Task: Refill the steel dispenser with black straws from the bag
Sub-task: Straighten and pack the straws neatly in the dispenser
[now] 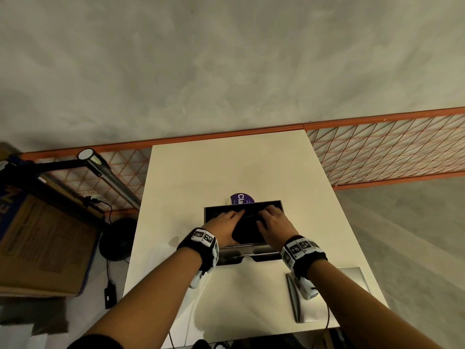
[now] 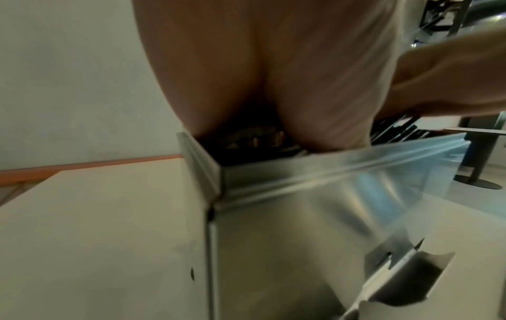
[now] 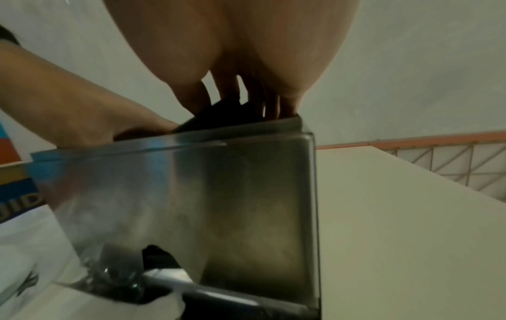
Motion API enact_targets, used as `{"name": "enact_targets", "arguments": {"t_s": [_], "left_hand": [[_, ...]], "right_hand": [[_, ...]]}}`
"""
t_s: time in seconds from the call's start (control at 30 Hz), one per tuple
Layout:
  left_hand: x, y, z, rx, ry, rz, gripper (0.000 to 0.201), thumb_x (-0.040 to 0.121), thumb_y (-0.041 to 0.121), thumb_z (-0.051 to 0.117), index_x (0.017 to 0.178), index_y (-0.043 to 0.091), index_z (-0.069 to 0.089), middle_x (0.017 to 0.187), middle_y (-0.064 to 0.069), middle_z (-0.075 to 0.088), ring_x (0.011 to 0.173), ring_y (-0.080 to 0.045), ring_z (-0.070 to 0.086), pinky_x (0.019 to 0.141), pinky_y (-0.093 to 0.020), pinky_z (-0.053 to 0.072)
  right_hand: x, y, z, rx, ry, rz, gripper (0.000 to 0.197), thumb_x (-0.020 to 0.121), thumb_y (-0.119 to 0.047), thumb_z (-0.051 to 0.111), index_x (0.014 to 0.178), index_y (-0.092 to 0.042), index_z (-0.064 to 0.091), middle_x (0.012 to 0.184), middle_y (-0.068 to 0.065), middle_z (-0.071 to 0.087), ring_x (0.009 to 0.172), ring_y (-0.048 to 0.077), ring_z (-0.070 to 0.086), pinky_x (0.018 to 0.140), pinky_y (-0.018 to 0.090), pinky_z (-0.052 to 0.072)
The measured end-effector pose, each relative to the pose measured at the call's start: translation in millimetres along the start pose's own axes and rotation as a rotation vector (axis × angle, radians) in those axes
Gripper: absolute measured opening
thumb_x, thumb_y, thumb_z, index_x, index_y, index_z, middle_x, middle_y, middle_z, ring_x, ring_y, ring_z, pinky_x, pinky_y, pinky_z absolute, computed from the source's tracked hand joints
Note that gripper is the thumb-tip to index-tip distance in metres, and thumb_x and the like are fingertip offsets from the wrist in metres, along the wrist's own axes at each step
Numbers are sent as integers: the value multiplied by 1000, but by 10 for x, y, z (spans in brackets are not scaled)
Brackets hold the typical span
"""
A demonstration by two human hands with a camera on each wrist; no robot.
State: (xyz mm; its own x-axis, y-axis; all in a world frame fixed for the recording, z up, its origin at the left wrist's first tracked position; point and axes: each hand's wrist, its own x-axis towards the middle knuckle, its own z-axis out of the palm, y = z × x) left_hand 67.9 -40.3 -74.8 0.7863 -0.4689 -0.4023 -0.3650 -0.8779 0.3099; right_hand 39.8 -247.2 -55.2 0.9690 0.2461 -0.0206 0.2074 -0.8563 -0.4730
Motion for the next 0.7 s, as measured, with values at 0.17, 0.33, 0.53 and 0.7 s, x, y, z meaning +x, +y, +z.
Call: {"name": "enact_targets", "arguments": {"t_s": [0.17, 0.33, 0.53, 0.7], "left_hand": [[77, 62, 54, 16, 32, 46, 102, 84, 17, 75, 162, 30, 11, 157, -3, 37, 135, -33, 43, 108, -51, 44], [82, 148, 48, 107, 146, 75, 103, 80, -3, 65, 161, 33, 13, 158, 3, 33, 136, -29, 41, 109, -49, 41], [70, 34, 114, 2, 208, 98, 84, 89, 26, 74, 158, 26, 26, 156, 4, 37, 139, -25, 39, 110, -47, 41], [-3, 21, 175, -105, 323, 87, 73, 94, 62, 49, 154, 22, 38, 148, 1, 44, 136, -22, 43, 113, -45, 38]], "right_hand": [[25, -31, -90, 22, 125, -99, 26, 88, -18, 61, 111, -6, 64, 109, 13, 60, 98, 33, 56, 84, 42, 51], [25, -1, -135, -33, 85, -152, 45, 86, -32, 56, 127, -13, 57, 121, 8, 56, 108, 29, 54, 94, 42, 48], [-18, 7, -20, -335, -74, -230, 68, 82, -53, 53, 136, -12, 50, 130, 10, 55, 125, 34, 48, 105, 51, 41], [-58, -78, 17, -366, -10, -177, 57, 93, -48, 38, 131, -8, 54, 128, 10, 55, 123, 33, 49, 102, 52, 42]]}}
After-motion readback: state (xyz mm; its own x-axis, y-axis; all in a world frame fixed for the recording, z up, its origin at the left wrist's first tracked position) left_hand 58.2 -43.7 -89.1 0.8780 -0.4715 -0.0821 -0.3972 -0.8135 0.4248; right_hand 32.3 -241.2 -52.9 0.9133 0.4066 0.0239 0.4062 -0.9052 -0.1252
